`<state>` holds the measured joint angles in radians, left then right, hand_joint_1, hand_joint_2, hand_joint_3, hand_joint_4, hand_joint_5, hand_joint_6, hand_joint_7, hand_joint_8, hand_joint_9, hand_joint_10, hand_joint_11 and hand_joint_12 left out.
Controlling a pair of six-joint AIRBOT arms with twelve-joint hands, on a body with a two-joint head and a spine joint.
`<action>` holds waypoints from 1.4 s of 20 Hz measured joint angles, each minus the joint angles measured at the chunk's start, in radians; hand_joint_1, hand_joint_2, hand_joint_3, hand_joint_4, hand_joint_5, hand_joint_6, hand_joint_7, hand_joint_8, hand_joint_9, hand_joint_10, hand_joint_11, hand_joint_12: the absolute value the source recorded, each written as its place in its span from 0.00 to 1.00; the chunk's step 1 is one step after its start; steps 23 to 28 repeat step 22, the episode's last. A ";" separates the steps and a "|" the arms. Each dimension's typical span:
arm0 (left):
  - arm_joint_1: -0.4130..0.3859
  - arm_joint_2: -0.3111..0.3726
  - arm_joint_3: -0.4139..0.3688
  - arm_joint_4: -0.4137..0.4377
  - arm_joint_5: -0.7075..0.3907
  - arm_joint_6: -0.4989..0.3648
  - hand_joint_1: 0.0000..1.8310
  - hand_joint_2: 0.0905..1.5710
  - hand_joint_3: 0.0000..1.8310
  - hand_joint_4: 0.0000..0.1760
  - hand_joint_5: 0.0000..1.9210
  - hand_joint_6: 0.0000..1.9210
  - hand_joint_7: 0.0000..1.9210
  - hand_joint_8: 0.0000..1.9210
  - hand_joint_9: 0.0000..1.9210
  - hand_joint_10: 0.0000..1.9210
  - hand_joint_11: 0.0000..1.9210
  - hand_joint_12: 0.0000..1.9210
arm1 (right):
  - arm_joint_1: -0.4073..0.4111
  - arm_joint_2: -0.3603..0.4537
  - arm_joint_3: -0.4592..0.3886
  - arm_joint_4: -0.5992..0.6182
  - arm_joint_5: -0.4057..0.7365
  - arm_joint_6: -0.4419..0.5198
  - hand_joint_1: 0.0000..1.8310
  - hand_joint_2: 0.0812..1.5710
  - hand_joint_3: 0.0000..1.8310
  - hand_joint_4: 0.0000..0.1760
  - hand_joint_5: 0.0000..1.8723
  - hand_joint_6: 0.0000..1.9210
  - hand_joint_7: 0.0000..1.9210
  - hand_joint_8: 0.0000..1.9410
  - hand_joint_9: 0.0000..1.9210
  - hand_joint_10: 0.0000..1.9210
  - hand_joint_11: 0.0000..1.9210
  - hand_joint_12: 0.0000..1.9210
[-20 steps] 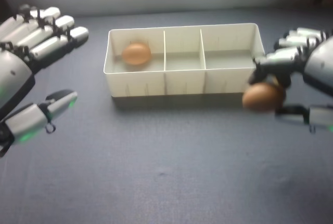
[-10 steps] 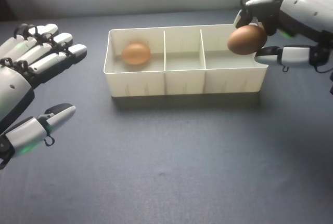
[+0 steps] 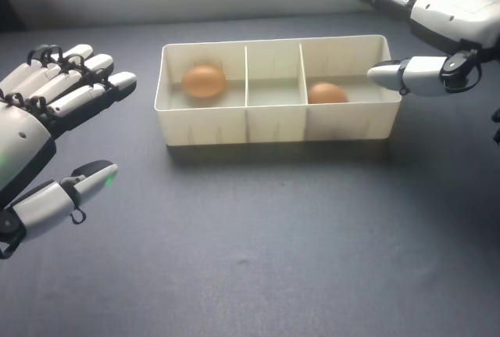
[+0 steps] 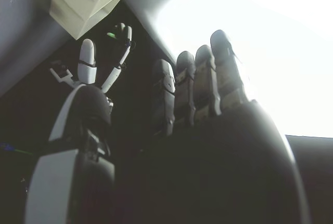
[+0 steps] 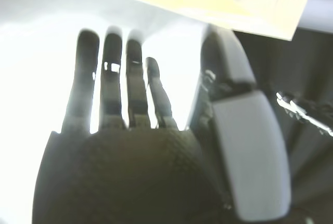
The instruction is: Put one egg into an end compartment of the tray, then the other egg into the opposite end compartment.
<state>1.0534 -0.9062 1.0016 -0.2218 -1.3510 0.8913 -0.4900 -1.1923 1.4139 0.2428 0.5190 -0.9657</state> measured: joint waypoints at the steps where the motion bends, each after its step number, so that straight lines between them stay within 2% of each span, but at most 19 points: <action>1: 0.001 0.000 0.000 -0.005 -0.002 -0.003 0.34 0.86 0.00 0.06 0.14 0.00 0.07 0.00 0.02 0.00 0.00 0.22 | 0.000 0.004 -0.017 0.009 0.005 -0.002 0.32 0.78 0.00 0.11 0.00 0.00 0.00 0.00 0.00 0.29 0.00 0.93; 3: 0.012 0.000 -0.005 -0.019 -0.019 -0.003 0.32 0.87 0.00 0.00 0.13 0.00 0.08 0.00 0.03 0.01 0.00 0.22 | 0.000 0.026 -0.087 0.000 0.041 -0.001 0.29 0.82 0.01 0.00 0.00 0.00 0.00 0.00 0.00 0.33 0.00 0.97; 4: 0.014 0.000 -0.006 -0.019 -0.026 -0.003 0.32 0.87 0.00 0.00 0.13 0.00 0.08 0.00 0.03 0.01 0.00 0.22 | -0.001 0.048 -0.126 -0.028 0.067 0.000 0.29 0.82 0.01 0.00 0.00 0.00 0.00 0.00 0.00 0.33 0.00 0.97; 5: 0.021 0.001 -0.009 -0.020 -0.041 -0.003 0.32 0.87 0.00 0.00 0.13 0.00 0.08 0.00 0.03 0.01 0.00 0.23 | -0.008 0.076 -0.167 -0.050 0.118 0.000 0.28 0.82 0.01 0.19 0.00 0.00 0.00 0.00 0.00 0.33 0.00 0.96; 6: 0.030 0.003 -0.018 -0.027 -0.053 -0.003 0.32 0.87 0.00 0.00 0.12 0.00 0.07 0.00 0.03 0.00 0.00 0.23 | -0.020 0.104 -0.204 -0.064 0.171 0.000 0.25 0.82 0.01 0.32 0.00 0.00 0.00 0.00 0.00 0.28 0.00 0.95; 7: 0.046 0.006 -0.018 -0.032 -0.069 -0.003 0.32 0.87 0.00 0.00 0.12 0.00 0.08 0.00 0.03 0.00 0.00 0.24 | -0.045 0.140 -0.242 -0.073 0.235 -0.001 0.23 0.83 0.01 0.36 0.00 0.00 0.00 0.00 0.00 0.19 0.00 0.91; 8: 0.058 0.007 -0.024 -0.053 -0.089 -0.003 0.32 0.86 0.00 0.01 0.10 0.00 0.07 0.00 0.03 0.00 0.00 0.24 | -0.084 0.182 -0.285 -0.071 0.308 0.000 0.18 0.83 0.00 0.39 0.00 0.00 0.00 0.00 0.00 0.01 0.00 0.83; 9: 0.067 0.007 -0.027 -0.072 -0.110 -0.003 0.32 0.86 0.00 0.01 0.10 0.00 0.07 0.00 0.03 0.00 0.00 0.24 | -0.121 0.212 -0.315 -0.066 0.361 0.000 0.18 0.83 0.00 0.39 0.00 0.00 0.00 0.00 0.00 0.01 0.00 0.83; 10: 0.081 0.011 -0.031 -0.088 -0.131 -0.003 0.33 0.87 0.00 0.02 0.07 0.00 0.06 0.00 0.03 0.00 0.00 0.25 | -0.156 0.232 -0.336 -0.070 0.403 -0.003 0.14 0.82 0.00 0.54 0.00 0.00 0.00 0.00 0.00 0.00 0.00 0.39; 11: 0.093 0.013 -0.035 -0.098 -0.154 -0.003 0.33 0.87 0.00 0.18 0.02 0.00 0.00 0.00 0.00 0.00 0.00 0.07 | -0.199 0.260 -0.371 -0.055 0.467 -0.002 0.11 0.80 0.00 0.52 0.00 0.00 0.00 0.00 0.00 0.00 0.00 0.03; 12: 0.107 0.014 -0.045 -0.109 -0.183 -0.003 0.33 0.87 0.00 0.18 0.02 0.00 0.00 0.00 0.00 0.00 0.00 0.07 | -0.241 0.287 -0.399 -0.058 0.520 -0.002 0.11 0.80 0.00 0.52 0.00 0.00 0.00 0.00 0.00 0.00 0.00 0.03; 13: 0.115 0.014 -0.046 -0.112 -0.195 -0.003 0.36 0.86 0.00 0.36 0.00 0.00 0.00 0.00 0.00 0.00 0.00 0.03 | -0.275 0.306 -0.423 -0.064 0.580 -0.002 0.13 0.82 0.01 0.52 0.00 0.00 0.00 0.00 0.00 0.00 0.00 0.01; 14: 0.115 0.014 -0.046 -0.116 -0.203 -0.003 0.32 0.85 0.00 0.56 0.00 0.00 0.00 0.00 0.00 0.00 0.00 0.02 | -0.313 0.319 -0.447 -0.057 0.647 -0.002 0.15 0.83 0.01 0.55 0.00 0.00 0.00 0.00 0.00 0.00 0.00 0.00; 15: 0.114 0.014 -0.046 -0.120 -0.224 -0.003 0.29 0.86 0.00 0.55 0.00 0.00 0.00 0.00 0.00 0.00 0.00 0.00 | -0.367 0.338 -0.480 -0.058 0.735 -0.001 0.16 0.84 0.01 0.60 0.00 0.00 0.00 0.00 0.00 0.00 0.01 0.01; 16: 0.114 0.016 -0.051 -0.132 -0.239 -0.003 0.23 0.87 0.00 0.66 0.00 0.00 0.00 0.00 0.00 0.00 0.00 0.00 | -0.422 0.353 -0.505 -0.063 0.811 -0.002 0.13 0.85 0.01 0.48 0.00 0.00 0.00 0.00 0.00 0.00 0.00 0.00; 19: 0.113 0.019 -0.052 -0.122 -0.247 -0.003 0.15 0.86 0.00 0.67 0.00 0.00 0.00 0.00 0.00 0.00 0.00 0.00 | -0.528 0.386 -0.546 -0.027 0.944 -0.002 0.10 0.85 0.01 0.46 0.00 0.00 0.00 0.00 0.00 0.00 0.00 0.00; 21: 0.107 0.024 -0.055 -0.108 -0.245 -0.002 0.10 0.87 0.00 0.44 0.00 0.00 0.00 0.00 0.00 0.00 0.00 0.00 | -0.575 0.412 -0.568 0.008 1.030 -0.003 0.01 0.87 0.01 0.15 0.00 0.00 0.00 0.00 0.00 0.00 0.00 0.00; 22: 0.098 0.028 -0.056 -0.102 -0.244 0.002 0.10 0.87 0.00 0.44 0.00 0.00 0.00 0.00 0.00 0.00 0.00 0.00 | -0.599 0.425 -0.580 0.010 1.071 -0.004 0.01 0.87 0.01 0.15 0.00 0.00 0.00 0.00 0.00 0.00 0.00 0.00; 28: 0.098 0.028 -0.056 -0.102 -0.244 0.002 0.10 0.87 0.00 0.44 0.00 0.00 0.00 0.00 0.00 0.00 0.00 0.00 | -0.599 0.425 -0.580 0.010 1.071 -0.004 0.01 0.87 0.01 0.15 0.00 0.00 0.00 0.00 0.00 0.00 0.00 0.00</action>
